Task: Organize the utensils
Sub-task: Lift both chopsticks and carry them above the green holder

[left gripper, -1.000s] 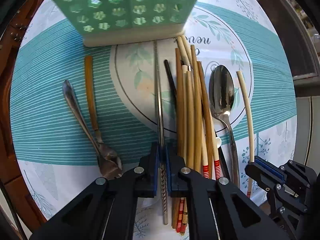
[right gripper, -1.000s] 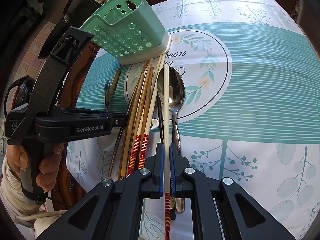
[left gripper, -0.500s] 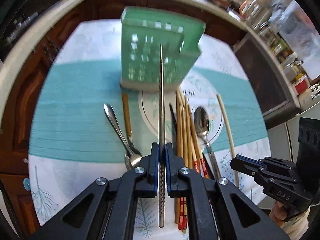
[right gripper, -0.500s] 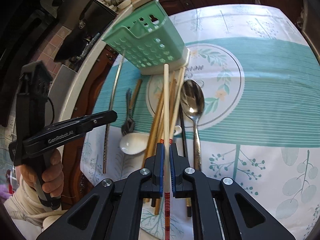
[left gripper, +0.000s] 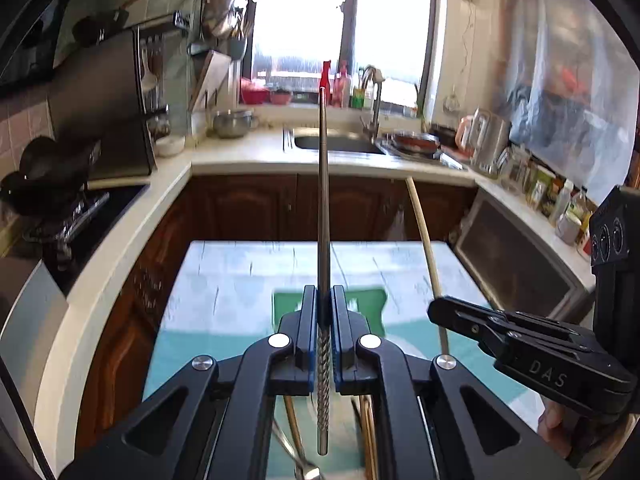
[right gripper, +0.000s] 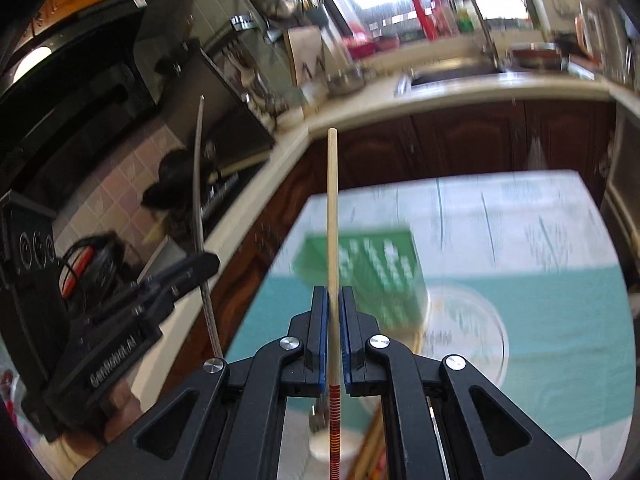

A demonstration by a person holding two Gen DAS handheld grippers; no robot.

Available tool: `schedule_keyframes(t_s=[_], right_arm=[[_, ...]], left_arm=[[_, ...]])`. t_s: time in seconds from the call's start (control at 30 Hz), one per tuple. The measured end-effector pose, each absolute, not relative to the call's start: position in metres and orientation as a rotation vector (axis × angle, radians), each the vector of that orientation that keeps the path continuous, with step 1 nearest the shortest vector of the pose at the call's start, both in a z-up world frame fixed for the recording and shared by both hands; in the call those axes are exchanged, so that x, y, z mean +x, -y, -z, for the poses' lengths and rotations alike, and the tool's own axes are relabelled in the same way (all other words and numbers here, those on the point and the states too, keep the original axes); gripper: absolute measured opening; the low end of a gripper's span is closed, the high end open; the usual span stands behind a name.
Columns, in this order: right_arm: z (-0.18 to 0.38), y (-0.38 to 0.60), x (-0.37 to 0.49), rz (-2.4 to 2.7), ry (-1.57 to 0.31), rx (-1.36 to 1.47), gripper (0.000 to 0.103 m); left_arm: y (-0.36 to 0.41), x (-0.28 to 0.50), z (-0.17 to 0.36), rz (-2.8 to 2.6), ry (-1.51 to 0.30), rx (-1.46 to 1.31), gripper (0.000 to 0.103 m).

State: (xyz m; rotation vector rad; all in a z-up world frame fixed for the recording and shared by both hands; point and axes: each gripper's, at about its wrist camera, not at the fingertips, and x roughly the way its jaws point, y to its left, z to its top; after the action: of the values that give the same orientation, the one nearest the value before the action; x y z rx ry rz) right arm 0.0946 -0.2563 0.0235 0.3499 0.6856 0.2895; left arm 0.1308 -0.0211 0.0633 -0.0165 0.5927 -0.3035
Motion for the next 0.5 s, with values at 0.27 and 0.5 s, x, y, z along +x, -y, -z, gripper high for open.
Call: schedule_keyframes(t_s=[0.27,0.5], right_arm=[[-0.048,0.244,0.167,-0.235,-0.475,0.421,0.005],[-0.019,0.239,0.236,-0.187,-0.369,0.469,0.005]], left_arm=[[0.006,0.191,-0.067,0.293,-0.463,-0.144,0.004],[0.01,0.23,-0.041,0.25,-0.428,-0.124,0.004]])
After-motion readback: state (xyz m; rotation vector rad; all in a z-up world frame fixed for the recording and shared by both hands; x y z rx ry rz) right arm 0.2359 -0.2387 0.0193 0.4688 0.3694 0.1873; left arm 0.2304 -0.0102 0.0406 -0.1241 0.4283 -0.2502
